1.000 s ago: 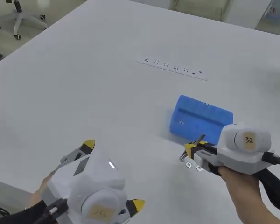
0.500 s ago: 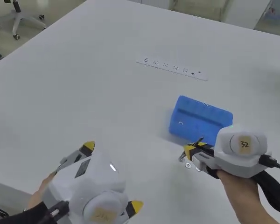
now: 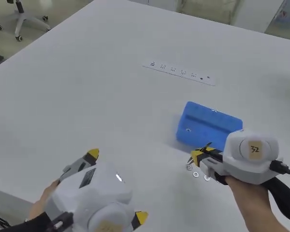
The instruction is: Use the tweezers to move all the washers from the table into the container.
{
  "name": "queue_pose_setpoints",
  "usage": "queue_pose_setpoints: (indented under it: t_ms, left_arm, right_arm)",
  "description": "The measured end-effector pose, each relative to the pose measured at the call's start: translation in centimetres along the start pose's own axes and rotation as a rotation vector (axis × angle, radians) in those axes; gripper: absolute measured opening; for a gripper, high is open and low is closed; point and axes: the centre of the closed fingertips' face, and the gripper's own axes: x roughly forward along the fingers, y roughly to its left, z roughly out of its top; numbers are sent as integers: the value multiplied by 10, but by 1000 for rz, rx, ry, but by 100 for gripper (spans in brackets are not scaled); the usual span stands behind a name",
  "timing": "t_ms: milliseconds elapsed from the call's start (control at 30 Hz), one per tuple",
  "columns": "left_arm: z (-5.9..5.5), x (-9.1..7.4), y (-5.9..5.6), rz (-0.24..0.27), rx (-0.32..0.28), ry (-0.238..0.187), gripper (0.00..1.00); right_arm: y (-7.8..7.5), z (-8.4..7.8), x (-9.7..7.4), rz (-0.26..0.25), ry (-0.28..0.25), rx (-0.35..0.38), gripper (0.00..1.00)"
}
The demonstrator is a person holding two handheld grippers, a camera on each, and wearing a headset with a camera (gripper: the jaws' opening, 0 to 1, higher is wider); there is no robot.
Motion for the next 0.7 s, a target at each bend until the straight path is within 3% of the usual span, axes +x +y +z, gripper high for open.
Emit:
queue_pose_setpoints:
  t_ms: [600,700]
  left_arm:
    - [-2,-1,0,-3,2,11,95]
    - [11,-4,-2,-46,-58,-45,88]
  right_arm:
    - [-1,-2,-1,-16,-7,18,2]
    - [-2,-2,-1,-18,-14,30,2]
